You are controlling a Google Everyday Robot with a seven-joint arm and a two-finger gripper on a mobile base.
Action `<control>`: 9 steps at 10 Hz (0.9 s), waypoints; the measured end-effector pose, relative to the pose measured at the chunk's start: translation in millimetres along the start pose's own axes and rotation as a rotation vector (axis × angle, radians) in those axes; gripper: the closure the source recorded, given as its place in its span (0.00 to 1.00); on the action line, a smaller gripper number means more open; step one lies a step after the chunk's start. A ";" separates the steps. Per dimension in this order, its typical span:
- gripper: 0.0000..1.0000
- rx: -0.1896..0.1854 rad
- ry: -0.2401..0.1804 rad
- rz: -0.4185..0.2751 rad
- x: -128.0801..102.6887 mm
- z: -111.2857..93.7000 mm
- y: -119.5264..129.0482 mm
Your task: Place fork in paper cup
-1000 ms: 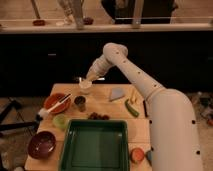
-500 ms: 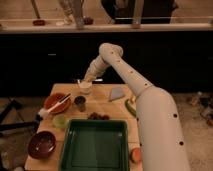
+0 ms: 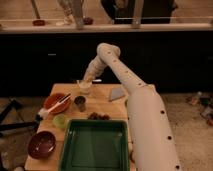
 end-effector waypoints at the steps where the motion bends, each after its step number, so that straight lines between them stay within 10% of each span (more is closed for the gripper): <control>1: 1.00 -0.004 0.003 0.005 2.4 2.4 -2.5; 9: 1.00 -0.057 0.019 0.026 12.7 25.2 -6.5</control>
